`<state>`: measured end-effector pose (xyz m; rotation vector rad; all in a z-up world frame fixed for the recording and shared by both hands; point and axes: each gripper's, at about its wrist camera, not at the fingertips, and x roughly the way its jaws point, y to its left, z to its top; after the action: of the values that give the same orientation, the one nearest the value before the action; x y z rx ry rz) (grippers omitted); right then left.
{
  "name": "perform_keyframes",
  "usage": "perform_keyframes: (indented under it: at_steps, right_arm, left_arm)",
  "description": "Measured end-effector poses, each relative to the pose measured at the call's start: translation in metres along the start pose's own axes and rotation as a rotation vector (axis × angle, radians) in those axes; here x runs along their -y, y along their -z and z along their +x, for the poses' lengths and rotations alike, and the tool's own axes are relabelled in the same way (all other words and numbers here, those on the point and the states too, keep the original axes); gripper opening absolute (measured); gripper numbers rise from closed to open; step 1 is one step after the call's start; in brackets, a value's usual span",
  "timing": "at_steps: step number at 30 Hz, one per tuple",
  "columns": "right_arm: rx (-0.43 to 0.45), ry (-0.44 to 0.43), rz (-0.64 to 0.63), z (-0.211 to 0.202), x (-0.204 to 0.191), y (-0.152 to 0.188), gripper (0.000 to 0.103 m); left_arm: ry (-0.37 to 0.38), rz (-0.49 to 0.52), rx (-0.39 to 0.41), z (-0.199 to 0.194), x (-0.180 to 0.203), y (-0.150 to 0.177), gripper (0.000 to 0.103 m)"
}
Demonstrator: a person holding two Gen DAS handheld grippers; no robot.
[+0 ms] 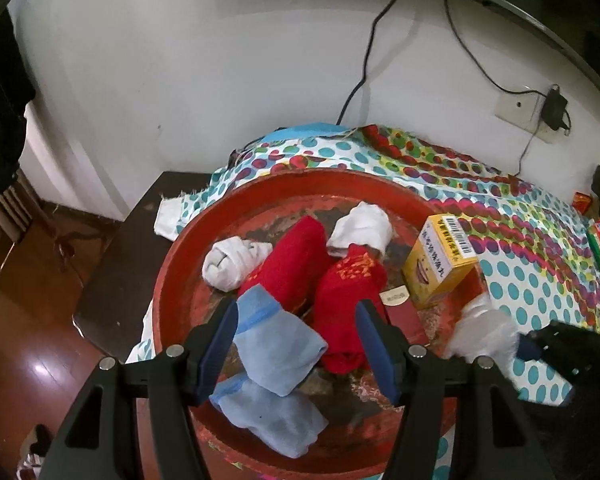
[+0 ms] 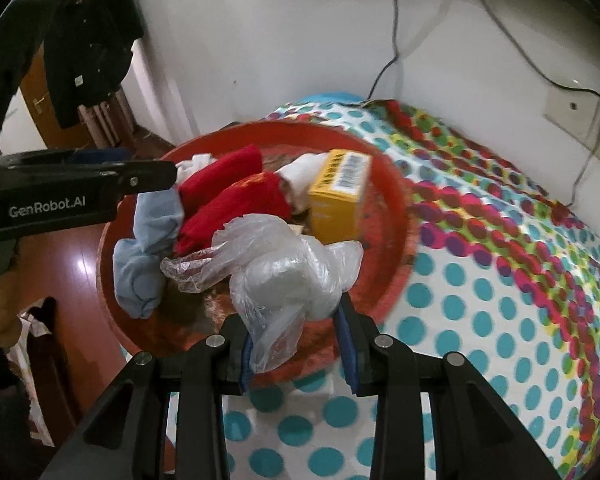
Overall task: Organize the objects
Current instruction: 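Carry the plastic bag onto the red tray and open the right tool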
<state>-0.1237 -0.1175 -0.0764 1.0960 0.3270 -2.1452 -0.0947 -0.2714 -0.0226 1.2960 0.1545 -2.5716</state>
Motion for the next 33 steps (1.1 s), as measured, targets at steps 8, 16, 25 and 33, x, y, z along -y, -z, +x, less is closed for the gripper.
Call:
perform_keyframes:
  at_steps: [8, 16, 25, 33]
  right_arm:
    - [-0.057, 0.034, 0.008, 0.035, -0.008, -0.016, 0.032]
    - [-0.072, 0.087, 0.043, 0.058, -0.001, -0.040, 0.033]
    - [-0.078, 0.107, 0.063, 0.069, -0.002, -0.047, 0.036]
    - [-0.080, 0.117, 0.075, 0.052, -0.009, -0.042, 0.069]
  left_arm:
    - [-0.026, -0.057, -0.021, 0.004, -0.013, 0.000, 0.063]
    - [-0.053, -0.066, -0.025, 0.007, -0.015, 0.001, 0.063]
    - [-0.059, -0.048, -0.033, 0.008, -0.009, 0.003, 0.063]
    - [-0.065, -0.049, -0.039, 0.006, -0.007, 0.003, 0.063]
